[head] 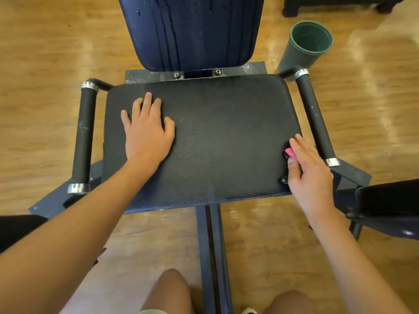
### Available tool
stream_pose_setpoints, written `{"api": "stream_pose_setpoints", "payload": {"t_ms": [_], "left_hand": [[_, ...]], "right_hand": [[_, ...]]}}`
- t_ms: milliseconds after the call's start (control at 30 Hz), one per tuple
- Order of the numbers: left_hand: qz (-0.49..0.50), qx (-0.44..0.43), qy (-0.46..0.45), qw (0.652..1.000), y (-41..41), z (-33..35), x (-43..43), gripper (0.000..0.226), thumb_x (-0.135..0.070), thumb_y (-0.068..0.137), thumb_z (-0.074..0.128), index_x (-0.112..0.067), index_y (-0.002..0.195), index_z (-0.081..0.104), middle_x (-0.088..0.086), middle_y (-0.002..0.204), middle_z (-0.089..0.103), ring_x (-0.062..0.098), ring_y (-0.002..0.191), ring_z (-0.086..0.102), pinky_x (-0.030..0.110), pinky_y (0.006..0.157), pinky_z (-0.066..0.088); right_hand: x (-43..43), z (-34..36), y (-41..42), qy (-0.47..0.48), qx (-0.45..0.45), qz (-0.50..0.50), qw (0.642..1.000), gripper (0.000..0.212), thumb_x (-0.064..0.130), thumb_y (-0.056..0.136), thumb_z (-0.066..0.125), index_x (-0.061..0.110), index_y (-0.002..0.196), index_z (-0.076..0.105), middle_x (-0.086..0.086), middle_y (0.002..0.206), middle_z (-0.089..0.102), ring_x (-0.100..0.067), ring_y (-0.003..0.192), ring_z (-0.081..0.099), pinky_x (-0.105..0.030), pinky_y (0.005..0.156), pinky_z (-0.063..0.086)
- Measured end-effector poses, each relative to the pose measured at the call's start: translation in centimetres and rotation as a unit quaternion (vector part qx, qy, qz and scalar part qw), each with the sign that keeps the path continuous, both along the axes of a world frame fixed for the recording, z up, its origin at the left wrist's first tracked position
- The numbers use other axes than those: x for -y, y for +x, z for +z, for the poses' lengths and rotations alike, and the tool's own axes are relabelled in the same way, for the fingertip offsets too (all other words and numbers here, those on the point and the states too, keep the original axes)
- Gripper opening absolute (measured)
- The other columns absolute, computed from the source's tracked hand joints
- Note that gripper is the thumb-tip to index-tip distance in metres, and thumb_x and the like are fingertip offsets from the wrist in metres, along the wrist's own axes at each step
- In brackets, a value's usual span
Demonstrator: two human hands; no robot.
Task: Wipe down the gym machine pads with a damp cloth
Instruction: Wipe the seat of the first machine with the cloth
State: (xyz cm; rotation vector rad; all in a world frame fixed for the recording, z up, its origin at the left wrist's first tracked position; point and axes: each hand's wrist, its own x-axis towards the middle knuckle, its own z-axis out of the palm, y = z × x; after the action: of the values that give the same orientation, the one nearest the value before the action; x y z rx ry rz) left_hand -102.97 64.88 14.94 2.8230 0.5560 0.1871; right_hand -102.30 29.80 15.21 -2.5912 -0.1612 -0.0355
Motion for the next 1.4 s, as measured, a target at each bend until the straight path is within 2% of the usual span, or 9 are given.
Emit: {"api": "stream_pose_setpoints", "payload": {"t_ms": [67, 200, 367, 533, 733, 833, 933, 1067, 1400], "left_hand": [[-0.005, 0.004, 0.007, 1.0, 0.0, -0.1, 0.0, 0.053, -0.032, 0.104, 0.037, -0.01, 0.152, 0.041, 0.008, 0.166, 0.028, 0.026, 0.152, 0.021, 0.062, 0.123, 0.012], [-0.016, 0.006, 0.008, 1.0, 0.2, -0.7, -0.3, 0.053, -0.037, 0.104, 0.037, -0.011, 0.15, 0.041, 0.008, 0.166, 0.027, 0.024, 0.152, 0.019, 0.063, 0.122, 0.011], [-0.019, 0.015, 0.009, 1.0, 0.4, -0.9, -0.8, 0.059, -0.048, 0.103, 0.04, -0.012, 0.15, 0.042, 0.009, 0.166, 0.027, 0.026, 0.152, 0.02, 0.063, 0.121, 0.012], [-0.016, 0.027, 0.012, 0.999, 0.1, -1.1, -0.8, 0.061, -0.049, 0.103, 0.04, -0.011, 0.151, 0.042, 0.009, 0.165, 0.03, 0.026, 0.152, 0.023, 0.063, 0.121, 0.014], [-0.013, 0.037, 0.006, 0.999, 0.3, -0.9, -0.4, 0.06, -0.049, 0.103, 0.042, -0.011, 0.15, 0.044, 0.009, 0.163, 0.033, 0.026, 0.151, 0.024, 0.063, 0.122, 0.013], [-0.015, 0.039, 0.004, 0.999, 0.3, -1.0, -0.5, 0.061, -0.05, 0.102, 0.04, -0.012, 0.149, 0.044, 0.008, 0.163, 0.033, 0.025, 0.151, 0.024, 0.063, 0.122, 0.013], [-0.014, 0.04, 0.003, 0.999, 0.3, -1.1, -0.6, 0.06, -0.05, 0.102, 0.04, -0.012, 0.148, 0.045, 0.008, 0.162, 0.034, 0.026, 0.151, 0.024, 0.062, 0.121, 0.013], [-0.013, 0.039, 0.004, 0.999, 0.3, -1.1, -0.5, 0.058, -0.049, 0.102, 0.04, -0.012, 0.147, 0.046, 0.008, 0.162, 0.033, 0.026, 0.15, 0.024, 0.062, 0.122, 0.014], [-0.006, 0.026, -0.006, 1.0, 0.2, -0.7, -0.4, 0.059, -0.049, 0.101, 0.039, -0.011, 0.146, 0.046, 0.007, 0.163, 0.032, 0.027, 0.151, 0.022, 0.062, 0.123, 0.012]], "right_hand": [[0.0, 0.0, 0.0, -0.005, 0.009, 0.007, 1.0, 0.046, 0.01, 0.105, 0.051, 0.012, 0.151, 0.049, 0.002, 0.16, 0.042, -0.006, 0.15, 0.027, -0.022, 0.119, 0.02], [0.5, -0.5, 0.1, -0.021, 0.031, 0.027, 0.999, 0.044, 0.016, 0.107, 0.048, 0.013, 0.151, 0.049, 0.002, 0.161, 0.04, -0.011, 0.152, 0.027, -0.033, 0.121, 0.024], [0.0, -1.3, 0.2, 0.003, 0.066, 0.022, 0.998, 0.042, 0.016, 0.107, 0.049, 0.01, 0.148, 0.053, -0.002, 0.157, 0.046, -0.013, 0.149, 0.034, -0.028, 0.12, 0.023], [-0.8, -0.8, -1.2, 0.003, 0.043, 0.043, 0.998, 0.042, 0.014, 0.106, 0.05, 0.011, 0.148, 0.053, -0.002, 0.158, 0.046, -0.016, 0.151, 0.033, -0.04, 0.122, 0.028], [-3.4, -0.8, -3.7, -0.018, 0.056, 0.062, 0.996, 0.043, 0.01, 0.105, 0.054, 0.007, 0.147, 0.053, -0.008, 0.155, 0.048, -0.021, 0.149, 0.034, -0.039, 0.118, 0.026], [-2.7, -0.6, -3.4, -0.001, 0.036, 0.053, 0.998, 0.043, 0.01, 0.105, 0.052, 0.008, 0.148, 0.051, -0.006, 0.157, 0.046, -0.015, 0.15, 0.027, -0.037, 0.123, 0.02], [-2.3, -0.3, -3.0, -0.024, 0.027, 0.021, 0.999, 0.045, 0.01, 0.107, 0.047, 0.008, 0.151, 0.047, -0.006, 0.16, 0.041, -0.02, 0.154, 0.025, -0.037, 0.126, 0.009], [-3.7, -0.2, -3.4, -0.03, 0.017, -0.03, 0.999, 0.045, 0.012, 0.107, 0.044, 0.009, 0.152, 0.047, -0.006, 0.161, 0.04, -0.023, 0.155, 0.025, -0.039, 0.126, 0.007], [-5.3, 0.2, -4.6, -0.015, -0.02, 0.051, 0.998, 0.046, 0.006, 0.105, 0.049, 0.006, 0.152, 0.046, -0.008, 0.161, 0.039, -0.023, 0.156, 0.02, -0.038, 0.128, 0.003]]}}
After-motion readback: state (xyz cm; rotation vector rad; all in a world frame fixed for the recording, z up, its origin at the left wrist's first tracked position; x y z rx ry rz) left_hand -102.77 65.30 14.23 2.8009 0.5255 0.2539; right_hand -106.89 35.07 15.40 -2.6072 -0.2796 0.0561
